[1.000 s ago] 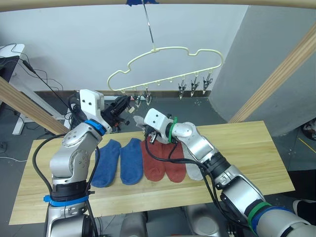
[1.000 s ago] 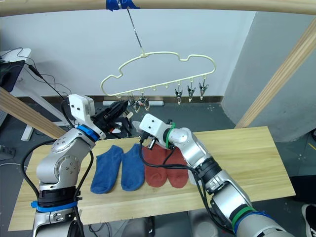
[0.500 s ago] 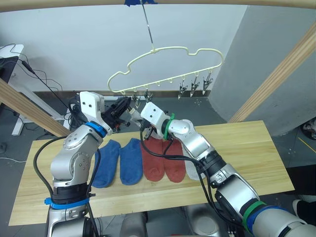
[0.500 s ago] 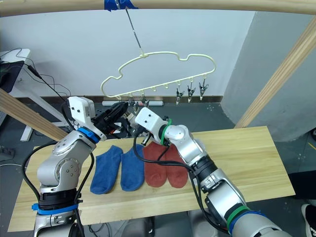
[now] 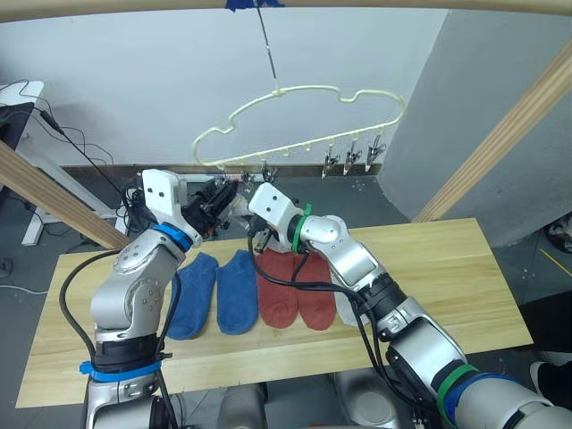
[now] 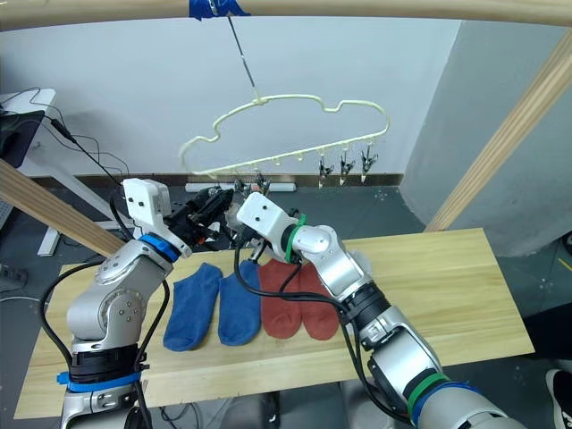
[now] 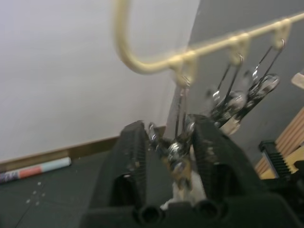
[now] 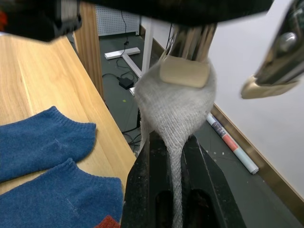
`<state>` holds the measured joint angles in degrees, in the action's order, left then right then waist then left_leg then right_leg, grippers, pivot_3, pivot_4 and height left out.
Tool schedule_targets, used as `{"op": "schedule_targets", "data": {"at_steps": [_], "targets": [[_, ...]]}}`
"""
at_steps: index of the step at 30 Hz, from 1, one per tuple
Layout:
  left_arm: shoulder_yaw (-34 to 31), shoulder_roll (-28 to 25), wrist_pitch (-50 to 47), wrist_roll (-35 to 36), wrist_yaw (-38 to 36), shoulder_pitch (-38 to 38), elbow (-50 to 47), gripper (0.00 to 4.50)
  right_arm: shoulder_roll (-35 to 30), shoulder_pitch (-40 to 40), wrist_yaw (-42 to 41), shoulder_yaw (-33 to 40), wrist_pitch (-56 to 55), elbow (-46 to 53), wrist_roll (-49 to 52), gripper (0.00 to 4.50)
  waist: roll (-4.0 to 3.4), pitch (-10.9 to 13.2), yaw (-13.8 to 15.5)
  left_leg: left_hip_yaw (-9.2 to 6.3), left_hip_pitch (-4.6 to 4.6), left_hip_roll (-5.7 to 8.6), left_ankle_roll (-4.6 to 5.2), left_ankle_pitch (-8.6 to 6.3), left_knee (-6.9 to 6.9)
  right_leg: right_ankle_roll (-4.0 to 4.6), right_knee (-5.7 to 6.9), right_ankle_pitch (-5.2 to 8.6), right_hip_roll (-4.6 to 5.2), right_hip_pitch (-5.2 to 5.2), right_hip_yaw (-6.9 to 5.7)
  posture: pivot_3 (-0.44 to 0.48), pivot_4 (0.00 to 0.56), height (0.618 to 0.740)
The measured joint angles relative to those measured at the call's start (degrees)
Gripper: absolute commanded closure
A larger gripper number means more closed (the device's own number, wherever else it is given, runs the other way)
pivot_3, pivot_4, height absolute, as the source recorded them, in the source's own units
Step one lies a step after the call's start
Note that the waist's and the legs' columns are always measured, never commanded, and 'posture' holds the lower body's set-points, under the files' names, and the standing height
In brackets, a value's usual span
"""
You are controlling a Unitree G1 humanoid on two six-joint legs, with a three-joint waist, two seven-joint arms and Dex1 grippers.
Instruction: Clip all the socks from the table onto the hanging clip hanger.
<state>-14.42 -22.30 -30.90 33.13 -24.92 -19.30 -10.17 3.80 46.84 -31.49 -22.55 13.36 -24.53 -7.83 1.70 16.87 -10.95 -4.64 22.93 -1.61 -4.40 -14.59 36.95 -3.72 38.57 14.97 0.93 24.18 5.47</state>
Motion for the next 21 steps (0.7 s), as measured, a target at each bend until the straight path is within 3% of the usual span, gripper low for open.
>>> {"op": "schedule_targets", "data": {"at_steps": [1,6,15,21], "targets": [[0.0,0.0,-0.21,0.18,-0.05,0.23,0.0,1.71,0.04,0.01,0.0,0.0,-0.03,0.0,0.01,4.5,0.0,0.0,0.0,0.0,0.0,0.0,0.0,0.0,0.0,0.0,0.01,0.0,0.0,0.0,0.0,-0.189,0.282,0.74],[0.0,-0.13,-1.45,0.7,-0.74,0.6,-0.01,1.71,0.88,0.01,-0.02,0.01,-0.04,0.0,0.09,4.5,0.0,0.0,0.0,-0.01,-0.01,0.0,-0.01,0.0,0.02,0.0,0.06,0.0,-0.01,0.0,0.0,-0.189,0.282,0.74],[0.02,-0.82,-1.1,0.2,-0.68,1.24,-0.22,1.67,1.52,-0.16,-0.9,0.01,0.56,0.44,0.64,1.78,0.0,0.0,0.01,-0.01,-0.01,0.0,-0.01,0.0,0.02,0.0,0.06,0.0,-0.01,0.01,0.0,-0.181,0.274,0.74],[0.56,-1.38,3.71,-3.97,-0.62,3.96,-2.76,1.67,-7.09,-6.66,-4.95,-0.08,4.21,12.76,0.62,1.78,0.01,-0.01,0.91,0.0,0.03,0.04,-0.01,0.0,0.01,-0.01,-0.02,0.0,0.04,0.01,0.0,-0.182,0.269,0.74]]}}
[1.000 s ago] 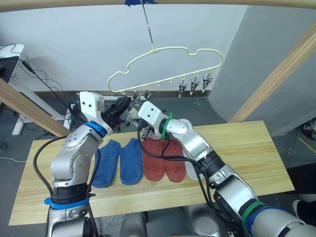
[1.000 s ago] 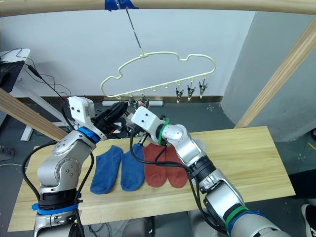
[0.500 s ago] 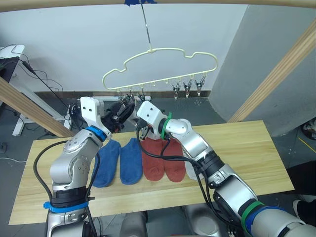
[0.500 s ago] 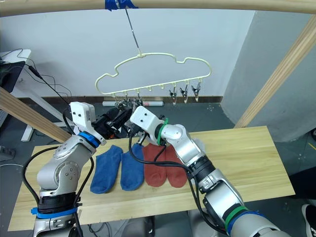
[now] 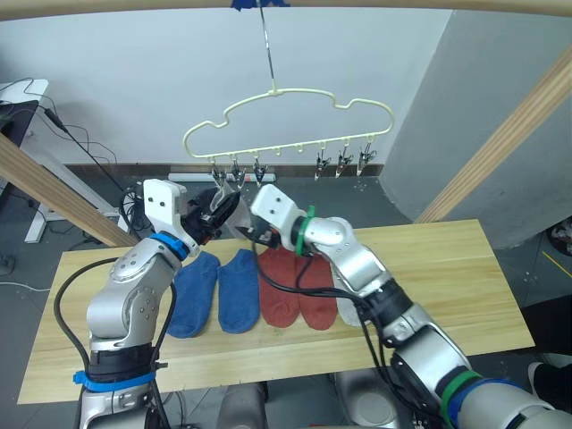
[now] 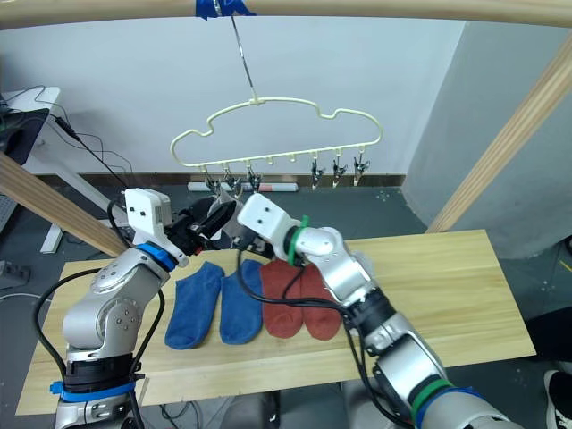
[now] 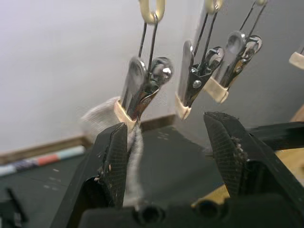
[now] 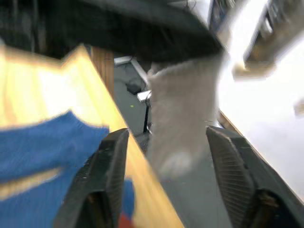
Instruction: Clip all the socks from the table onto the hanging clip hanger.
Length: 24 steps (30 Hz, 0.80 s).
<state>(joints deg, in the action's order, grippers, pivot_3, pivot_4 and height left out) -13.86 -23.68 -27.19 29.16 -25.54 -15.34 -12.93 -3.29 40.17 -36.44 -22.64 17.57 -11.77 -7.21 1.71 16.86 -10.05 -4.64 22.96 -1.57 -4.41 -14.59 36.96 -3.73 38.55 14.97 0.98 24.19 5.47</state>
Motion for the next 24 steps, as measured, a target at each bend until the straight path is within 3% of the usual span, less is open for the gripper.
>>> {"op": "schedule_targets", "data": {"at_steps": [4,11,24], "targets": [[2.62,0.87,5.88,-4.98,0.47,2.34,-2.18,1.67,-7.82,-6.12,-4.42,1.22,5.05,12.19,1.92,1.78,0.0,0.0,0.65,0.0,0.0,0.0,0.0,0.0,0.0,0.0,-0.01,0.0,-0.01,0.0,0.01,-0.199,0.271,0.74],[7.43,7.11,14.18,-12.96,5.91,3.42,-2.43,1.67,-16.71,-11.99,-8.58,8.66,13.02,32.58,9.59,1.78,0.02,-0.01,0.54,0.02,-0.04,0.02,0.01,0.0,0.03,-0.01,0.02,0.0,-0.06,-0.04,0.04,-0.225,0.273,0.74],[9.1,11.76,20.45,-17.89,10.1,-0.12,3.6,1.67,-19.94,-17.16,-4.54,12.88,19.48,44.54,15.61,1.78,0.03,-0.01,0.34,0.04,-0.03,0.02,0.01,0.01,0.06,-0.01,0.02,0.01,-0.1,-0.05,0.06,-0.27,0.279,0.74]]}}
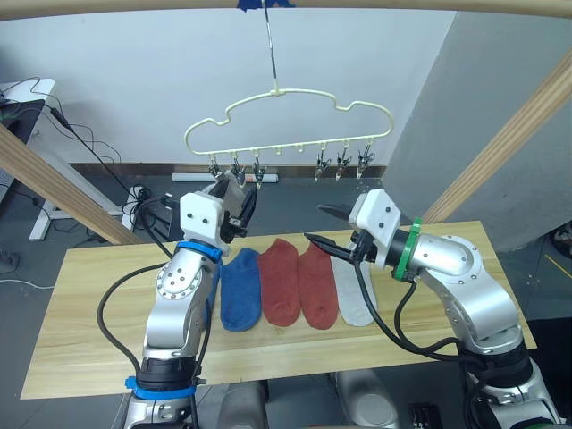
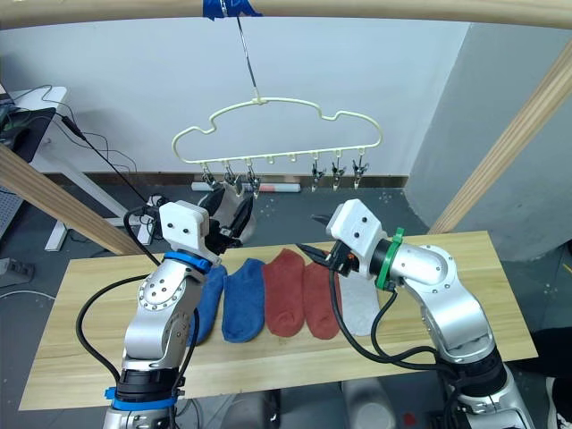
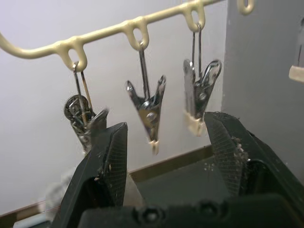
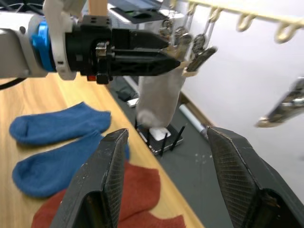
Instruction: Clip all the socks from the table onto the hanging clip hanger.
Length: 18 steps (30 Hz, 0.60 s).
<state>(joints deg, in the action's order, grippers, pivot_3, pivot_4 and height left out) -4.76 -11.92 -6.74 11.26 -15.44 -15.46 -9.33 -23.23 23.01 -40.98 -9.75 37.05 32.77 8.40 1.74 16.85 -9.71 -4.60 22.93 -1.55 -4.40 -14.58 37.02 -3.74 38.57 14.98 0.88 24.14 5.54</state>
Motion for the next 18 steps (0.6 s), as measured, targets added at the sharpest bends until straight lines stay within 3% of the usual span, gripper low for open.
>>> {"op": "schedule_targets", "data": {"at_steps": [6,8,18], "targets": [[-0.28,0.91,1.55,-0.93,2.27,-3.03,3.33,1.67,-1.57,-0.44,1.34,1.75,0.77,0.13,1.04,1.78,0.0,0.0,-0.07,0.01,0.0,0.0,0.0,0.0,-0.01,0.0,-0.01,0.0,0.0,0.0,0.0,-0.274,0.278,0.74],[-0.38,0.95,2.1,-0.94,2.4,-3.33,3.63,2.04,-1.82,-0.52,1.6,1.75,0.82,0.14,1.44,1.73,0.0,0.0,-0.2,0.01,0.0,0.0,0.0,0.0,-0.02,0.0,-0.01,0.0,-0.01,0.0,0.0,-0.274,0.279,0.74],[-0.66,1.11,3.33,-0.96,3.43,-3.64,4.77,2.04,-2.22,-0.51,2.82,1.71,0.82,0.13,1.99,1.73,0.0,0.0,-0.19,0.0,0.0,0.0,0.0,0.0,-0.01,0.0,-0.01,0.0,-0.01,0.0,0.0,-0.272,0.281,0.74]]}}
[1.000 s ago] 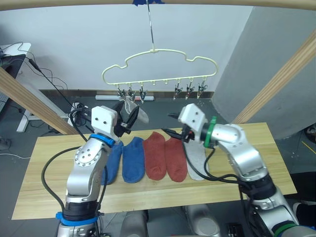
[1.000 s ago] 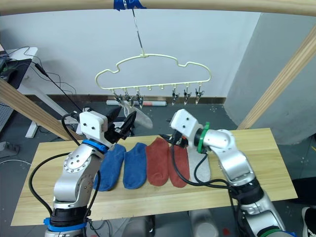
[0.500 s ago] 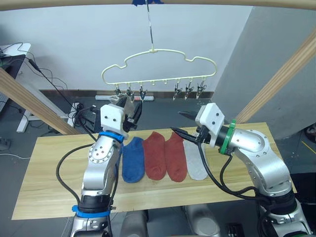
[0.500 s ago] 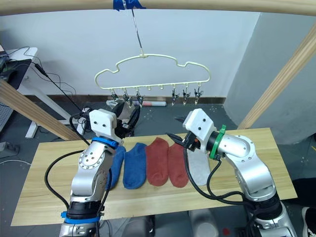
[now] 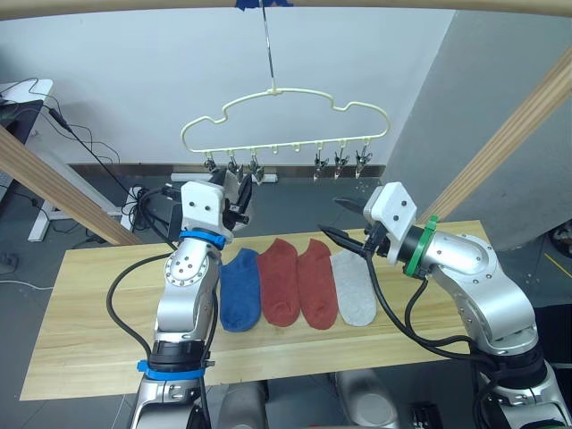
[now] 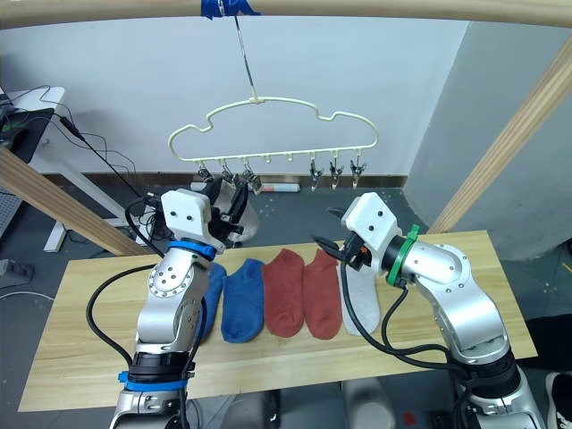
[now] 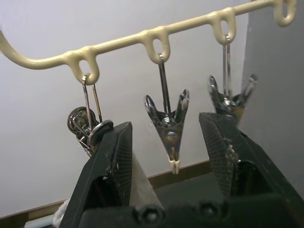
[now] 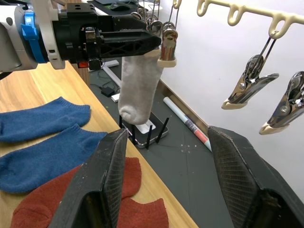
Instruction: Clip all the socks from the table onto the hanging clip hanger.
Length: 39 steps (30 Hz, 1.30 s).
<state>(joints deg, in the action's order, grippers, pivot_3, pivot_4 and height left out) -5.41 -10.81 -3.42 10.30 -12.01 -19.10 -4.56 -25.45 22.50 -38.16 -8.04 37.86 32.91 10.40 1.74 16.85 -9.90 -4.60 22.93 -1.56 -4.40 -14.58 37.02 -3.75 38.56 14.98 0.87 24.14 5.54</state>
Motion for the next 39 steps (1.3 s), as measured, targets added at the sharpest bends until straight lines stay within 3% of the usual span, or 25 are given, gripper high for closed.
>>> {"op": "schedule_targets", "data": {"at_steps": [19,29,35,39], "targets": [[-0.68,0.29,0.75,-0.26,1.6,-3.15,2.12,2.04,-1.34,0.55,-0.5,2.07,-0.4,-0.57,5.69,1.73,0.0,0.0,0.01,0.0,0.0,0.0,0.0,0.0,0.0,0.0,0.0,0.0,-0.01,0.0,0.0,-0.271,0.282,0.74],[-0.52,0.29,2.56,-1.5,1.43,-4.09,2.48,4.32,-1.75,0.55,-0.52,2.19,-1.11,-0.79,6.69,1.73,0.01,0.01,0.05,0.0,0.0,0.0,0.0,0.0,-0.01,0.0,0.0,0.0,-0.01,0.0,-0.01,-0.265,0.285,0.74],[-0.51,0.27,2.68,-2.08,1.39,-4.09,2.81,4.46,-3.11,-0.17,-0.07,1.02,-2.47,-2.82,5.28,1.73,0.02,0.01,0.07,0.0,-0.01,0.0,0.0,0.0,0.0,0.0,-0.01,0.0,-0.01,-0.02,-0.01,-0.261,0.292,0.74],[-0.43,-0.22,2.63,-2.43,1.14,-4.08,2.8,4.46,-3.46,-4.26,4.1,-1.36,-2.81,-9.92,-0.3,0.85,0.04,0.03,0.16,0.02,0.0,0.0,0.0,0.0,-0.01,-0.01,-0.03,0.0,-0.01,-0.02,0.01,-0.261,0.301,0.74]]}}
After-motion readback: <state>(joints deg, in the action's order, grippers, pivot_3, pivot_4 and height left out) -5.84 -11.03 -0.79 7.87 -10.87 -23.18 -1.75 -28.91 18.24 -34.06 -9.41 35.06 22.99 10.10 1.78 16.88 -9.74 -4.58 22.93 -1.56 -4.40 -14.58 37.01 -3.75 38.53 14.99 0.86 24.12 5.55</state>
